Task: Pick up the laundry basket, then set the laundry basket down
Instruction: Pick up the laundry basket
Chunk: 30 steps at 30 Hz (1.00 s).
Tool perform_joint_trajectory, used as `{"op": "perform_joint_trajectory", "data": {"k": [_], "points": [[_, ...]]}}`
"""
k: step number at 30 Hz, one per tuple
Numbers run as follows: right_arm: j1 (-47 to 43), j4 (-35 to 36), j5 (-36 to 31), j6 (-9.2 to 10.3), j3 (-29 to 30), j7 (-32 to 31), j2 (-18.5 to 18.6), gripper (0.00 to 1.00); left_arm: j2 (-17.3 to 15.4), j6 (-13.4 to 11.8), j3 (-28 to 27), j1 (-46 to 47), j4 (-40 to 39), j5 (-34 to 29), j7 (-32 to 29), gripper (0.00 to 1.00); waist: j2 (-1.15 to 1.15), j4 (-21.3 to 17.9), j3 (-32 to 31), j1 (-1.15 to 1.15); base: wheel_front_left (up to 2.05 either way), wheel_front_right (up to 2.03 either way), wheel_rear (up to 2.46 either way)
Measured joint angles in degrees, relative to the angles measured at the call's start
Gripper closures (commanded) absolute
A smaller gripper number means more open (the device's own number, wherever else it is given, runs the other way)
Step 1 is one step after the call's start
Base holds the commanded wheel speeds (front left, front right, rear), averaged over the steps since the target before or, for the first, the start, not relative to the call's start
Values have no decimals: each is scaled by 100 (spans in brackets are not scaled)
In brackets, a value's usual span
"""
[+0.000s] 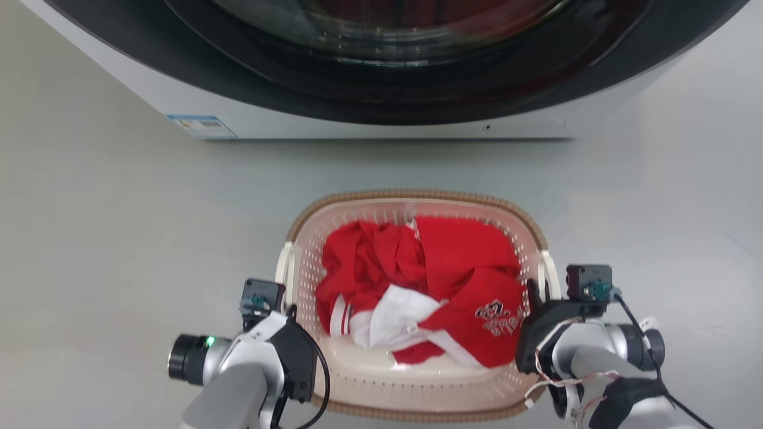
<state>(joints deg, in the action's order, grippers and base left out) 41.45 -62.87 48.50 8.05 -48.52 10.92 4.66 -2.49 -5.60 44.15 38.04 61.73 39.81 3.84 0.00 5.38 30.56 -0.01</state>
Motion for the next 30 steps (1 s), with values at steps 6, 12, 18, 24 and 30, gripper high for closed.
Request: {"op": "perform_joint_trajectory", "data": {"k": [6,12,18,24,30], "points": [[-449,116,261,0,-181,-188,-2,100,-3,12,145,-364,83,191,-178,100,0,18,-505,0,0,0,0],[-809,199,538,1,-360,-415,-2,100,-9,107,297,-637,202,293,-403,100,0,24,-1017,-1,0,0,0],[-1106,302,761,3,-539,-634,-2,100,-23,141,428,-868,270,359,-612,100,-1,15,-1532,0,0,0,0],[-1485,344,1022,4,-716,-792,0,100,-23,167,515,-1187,328,421,-769,100,-1,2,-2051,0,0,0,0],[-1822,399,1247,10,-880,-922,-4,100,-26,208,637,-1531,397,592,-882,100,-1,-9,-2554,0,0,0,0]]}}
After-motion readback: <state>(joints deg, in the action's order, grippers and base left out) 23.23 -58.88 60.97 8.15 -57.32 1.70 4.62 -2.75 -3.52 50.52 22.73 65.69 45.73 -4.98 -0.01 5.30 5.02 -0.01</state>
